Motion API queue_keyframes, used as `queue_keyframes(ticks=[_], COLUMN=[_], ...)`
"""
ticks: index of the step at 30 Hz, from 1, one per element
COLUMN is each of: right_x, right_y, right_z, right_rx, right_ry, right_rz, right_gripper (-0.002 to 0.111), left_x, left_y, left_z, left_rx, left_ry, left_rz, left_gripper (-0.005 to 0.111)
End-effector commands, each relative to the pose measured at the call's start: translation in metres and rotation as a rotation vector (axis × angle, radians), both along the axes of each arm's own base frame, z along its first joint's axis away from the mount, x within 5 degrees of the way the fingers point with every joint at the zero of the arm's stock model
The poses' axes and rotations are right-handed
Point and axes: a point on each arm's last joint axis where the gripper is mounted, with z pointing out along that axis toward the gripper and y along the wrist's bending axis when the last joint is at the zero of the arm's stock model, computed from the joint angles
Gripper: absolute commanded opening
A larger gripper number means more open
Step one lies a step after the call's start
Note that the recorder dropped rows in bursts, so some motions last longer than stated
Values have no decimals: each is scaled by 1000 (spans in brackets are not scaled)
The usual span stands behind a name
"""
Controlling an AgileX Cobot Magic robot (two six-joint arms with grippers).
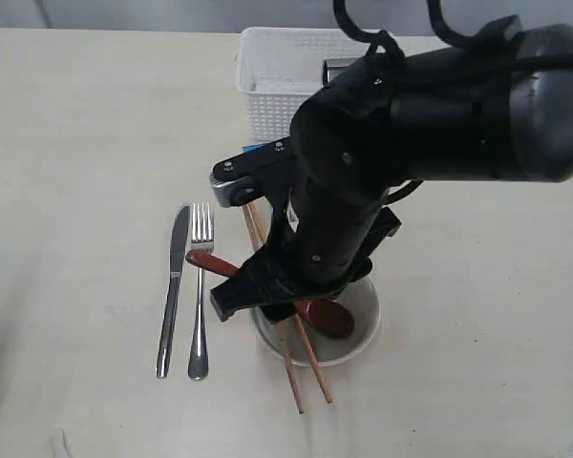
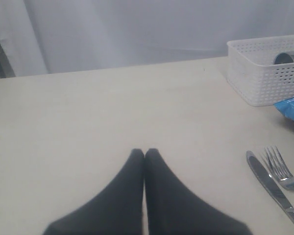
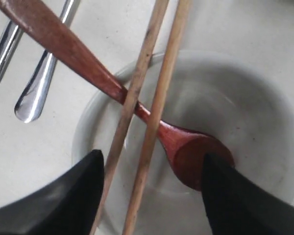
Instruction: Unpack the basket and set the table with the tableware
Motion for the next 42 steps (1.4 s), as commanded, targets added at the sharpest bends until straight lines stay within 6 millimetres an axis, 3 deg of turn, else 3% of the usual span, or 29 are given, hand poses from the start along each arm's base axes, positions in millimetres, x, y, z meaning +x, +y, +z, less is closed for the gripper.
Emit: queue_keyframes(ticks=[1,7,20,28,32,37,42], right_x=[2,6,17,13,12,11,26], right_y=[3,9,18,12,7,-4,-38], right_z=[-6,-8,29,26,27,53,79], right_rx=[-21,-16,-61,-114,-149,-116,-101], right_ry=[-8,-8,-10,31,25,-59,-71], right_rz=[-13,-17,-9,-37,-30,-61,-184], right_gripper=[56,56,56,56,56,56,56], left_x=[0,0,0,0,0,0,0], left_y=[0,0,0,0,0,0,0], left_z=[-1,-1,-1,-1,-1,-1,-1], left_rx=[6,6,6,6,6,6,6], left_ry=[-2,-2,-2,-2,-2,-2,-2], left_rz=[0,0,0,0,0,0,0], left_gripper=[0,0,0,0,0,0,0])
